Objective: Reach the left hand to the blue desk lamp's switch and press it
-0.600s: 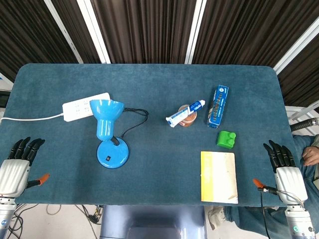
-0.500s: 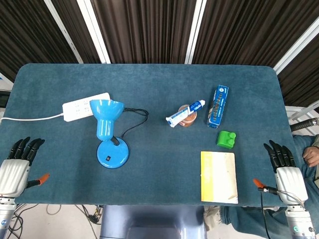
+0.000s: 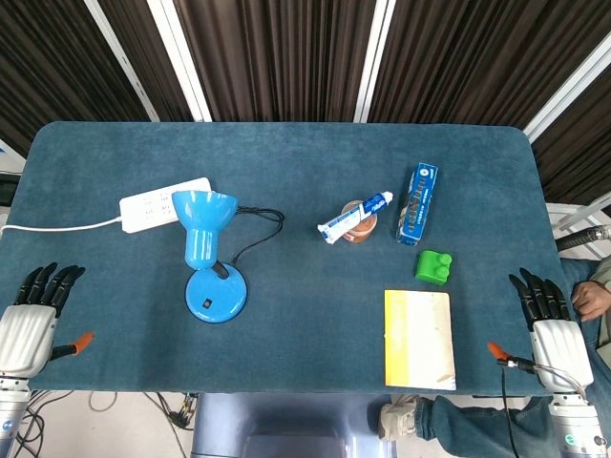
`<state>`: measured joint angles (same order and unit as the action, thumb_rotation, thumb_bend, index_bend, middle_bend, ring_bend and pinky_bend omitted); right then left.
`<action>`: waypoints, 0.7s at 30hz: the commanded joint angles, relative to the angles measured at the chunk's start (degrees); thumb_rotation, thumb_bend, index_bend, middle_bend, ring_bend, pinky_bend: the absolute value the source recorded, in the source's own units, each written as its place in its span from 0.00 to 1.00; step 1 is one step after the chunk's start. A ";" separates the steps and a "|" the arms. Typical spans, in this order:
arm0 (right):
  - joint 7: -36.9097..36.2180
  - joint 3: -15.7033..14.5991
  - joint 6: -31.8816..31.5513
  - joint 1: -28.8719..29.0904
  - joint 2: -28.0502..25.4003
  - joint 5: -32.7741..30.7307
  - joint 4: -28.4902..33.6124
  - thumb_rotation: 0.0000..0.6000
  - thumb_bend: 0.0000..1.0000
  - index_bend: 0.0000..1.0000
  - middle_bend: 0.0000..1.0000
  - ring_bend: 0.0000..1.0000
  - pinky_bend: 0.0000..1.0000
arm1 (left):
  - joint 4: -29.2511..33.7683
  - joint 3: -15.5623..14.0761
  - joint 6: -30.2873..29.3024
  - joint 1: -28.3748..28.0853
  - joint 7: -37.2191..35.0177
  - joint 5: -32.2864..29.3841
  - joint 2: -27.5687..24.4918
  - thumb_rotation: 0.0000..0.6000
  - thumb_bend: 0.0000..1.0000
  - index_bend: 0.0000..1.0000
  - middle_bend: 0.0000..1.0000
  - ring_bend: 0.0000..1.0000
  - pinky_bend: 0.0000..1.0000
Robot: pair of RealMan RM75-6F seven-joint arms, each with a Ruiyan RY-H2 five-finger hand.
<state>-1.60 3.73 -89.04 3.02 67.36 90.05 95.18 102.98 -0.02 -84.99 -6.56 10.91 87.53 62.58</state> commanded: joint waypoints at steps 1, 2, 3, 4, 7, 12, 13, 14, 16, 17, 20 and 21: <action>0.06 0.00 0.02 -0.02 -0.04 -0.10 0.09 1.00 0.10 0.00 0.02 0.04 0.00 | 0.09 0.03 0.00 0.04 0.06 -0.01 -0.05 1.00 0.08 0.10 0.10 0.00 0.06; 0.06 -0.01 0.07 -0.02 -0.06 -0.16 0.12 1.00 0.10 0.00 0.02 0.04 0.00 | 0.10 0.05 0.02 0.05 0.08 -0.05 -0.07 1.00 0.08 0.10 0.10 0.00 0.06; 0.08 0.00 0.13 -0.02 -0.07 -0.24 0.13 1.00 0.10 0.00 0.02 0.04 0.00 | 0.10 0.08 0.06 0.05 0.10 -0.08 -0.08 1.00 0.08 0.10 0.10 0.00 0.06; 0.12 0.01 0.18 0.00 -0.08 -0.30 0.14 1.00 0.10 0.00 0.02 0.04 0.00 | 0.09 0.10 0.09 0.04 0.13 -0.10 -0.07 1.00 0.09 0.10 0.10 0.00 0.06; 0.13 0.01 0.21 0.00 -0.10 -0.36 0.23 1.00 0.10 0.00 0.02 0.04 0.00 | 0.00 0.11 0.21 0.03 0.19 -0.06 -0.04 1.00 0.10 0.10 0.10 0.00 0.06; 0.29 0.04 0.38 0.00 -0.17 -0.69 0.37 1.00 0.10 0.00 0.02 0.04 0.00 | -0.09 0.13 0.60 -0.18 0.55 0.19 -0.02 1.00 0.14 0.09 0.18 0.10 0.20; 0.28 0.10 0.38 -0.02 -0.21 -0.84 0.41 1.00 0.10 0.00 0.02 0.04 0.00 | -0.26 0.17 0.61 -0.31 0.76 0.49 0.12 1.00 0.17 0.09 0.22 0.17 0.30; 0.26 0.13 0.40 -0.05 -0.26 -0.99 0.47 1.00 0.10 0.00 0.02 0.04 0.00 | -0.57 0.09 0.87 -0.54 1.19 0.93 0.20 1.00 0.21 0.09 0.27 0.25 0.40; 0.20 0.20 0.43 -0.10 -0.44 -1.25 0.57 1.00 0.10 0.00 0.02 0.04 0.01 | -0.98 -0.15 1.77 -1.13 1.47 1.76 0.21 1.00 0.27 0.09 0.37 0.39 0.56; 0.18 0.22 0.47 -0.10 -0.55 -1.31 0.59 1.00 0.10 0.00 0.02 0.04 0.02 | -1.23 -0.16 2.30 -1.58 1.36 2.22 0.24 1.00 0.29 0.09 0.42 0.45 0.62; 0.09 0.11 0.76 -0.03 -0.84 -1.32 0.69 1.00 0.10 0.00 0.02 0.04 0.04 | -2.81 -0.08 4.37 -3.34 0.87 3.72 0.43 1.00 0.41 0.09 0.57 0.61 0.72; 0.18 0.09 0.84 0.00 -0.86 -1.32 0.71 1.00 0.10 0.00 0.02 0.04 0.04 | -3.25 -0.09 5.35 -3.93 0.85 3.82 0.48 1.00 0.46 0.09 0.61 0.64 0.74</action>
<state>-1.48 3.84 -88.26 3.00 66.52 88.74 95.88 100.70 -0.10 -81.13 -9.36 11.97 90.71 62.91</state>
